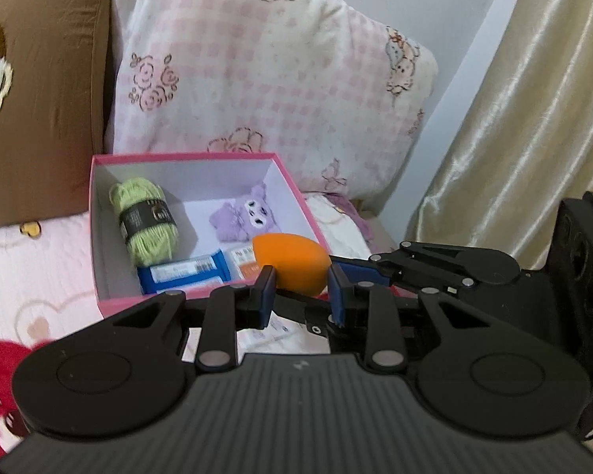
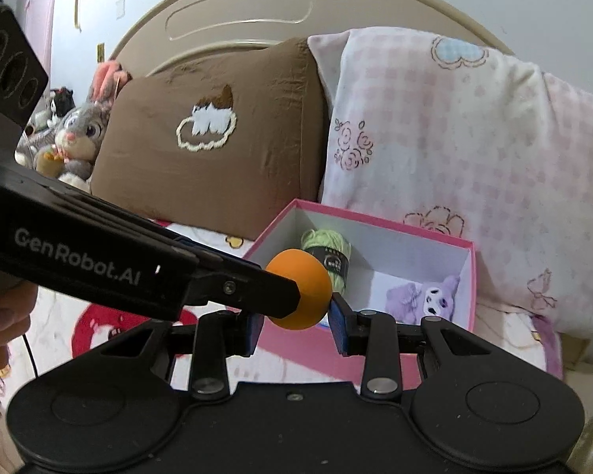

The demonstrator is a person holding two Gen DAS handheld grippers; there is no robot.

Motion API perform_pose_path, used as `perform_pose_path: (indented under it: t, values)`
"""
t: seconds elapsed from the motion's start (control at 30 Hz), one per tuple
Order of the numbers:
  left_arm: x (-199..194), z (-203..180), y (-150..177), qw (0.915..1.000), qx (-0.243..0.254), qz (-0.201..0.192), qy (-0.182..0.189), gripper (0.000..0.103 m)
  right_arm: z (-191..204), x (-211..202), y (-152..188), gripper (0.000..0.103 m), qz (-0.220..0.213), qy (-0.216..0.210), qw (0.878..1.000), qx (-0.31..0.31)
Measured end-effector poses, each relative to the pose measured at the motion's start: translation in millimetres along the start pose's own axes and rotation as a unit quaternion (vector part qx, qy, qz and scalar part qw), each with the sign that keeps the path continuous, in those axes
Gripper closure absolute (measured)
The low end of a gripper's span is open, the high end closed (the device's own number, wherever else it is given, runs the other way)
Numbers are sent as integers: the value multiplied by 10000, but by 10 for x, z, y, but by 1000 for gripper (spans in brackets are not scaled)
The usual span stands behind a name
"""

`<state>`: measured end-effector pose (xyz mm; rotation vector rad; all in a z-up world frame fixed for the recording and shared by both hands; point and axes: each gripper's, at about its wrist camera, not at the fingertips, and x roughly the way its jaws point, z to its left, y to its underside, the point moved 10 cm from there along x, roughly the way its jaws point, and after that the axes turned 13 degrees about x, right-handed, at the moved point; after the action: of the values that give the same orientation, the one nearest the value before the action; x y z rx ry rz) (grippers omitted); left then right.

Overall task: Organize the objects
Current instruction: 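Lift the sponge with the right tool and carry it over the pink box, then lower the sponge into the box and open the right tool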

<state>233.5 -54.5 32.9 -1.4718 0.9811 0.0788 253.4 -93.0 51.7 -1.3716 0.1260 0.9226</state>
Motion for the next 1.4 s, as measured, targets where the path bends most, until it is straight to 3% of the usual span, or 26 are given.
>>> perform_pose_path:
  t: [0.13, 0.37, 0.57, 0.83, 1.03, 1.27, 1.4]
  values:
    - [170, 162, -197, 9998, -133, 160, 20, 77, -173, 213, -171, 63, 363, -278, 9978, 490]
    - [690, 469, -373, 9986, -296, 432, -65, 77, -456, 726, -333, 63, 693, -100, 9945, 775]
    - [1251, 755, -309, 9953, -641, 707, -165, 77, -762, 1246, -241, 63, 898, 70, 9904, 1047]
    - [1738, 926, -153, 9919, -663, 1042, -284, 77, -1040, 1647, -18, 63, 1029, 109, 9843, 1428]
    - [1865, 1054, -114, 9903, -971, 951, -292, 77, -1064, 1830, -3, 61, 1106, 195, 9854, 1281]
    - [1947, 1127, -85, 9890, -989, 978, -504, 76, -1089, 1968, 5, 61, 1201, 185, 9831, 1366]
    - [1953, 1136, -107, 9892, -876, 995, -618, 76, -1119, 1965, -3, 60, 1078, 410, 9868, 1137]
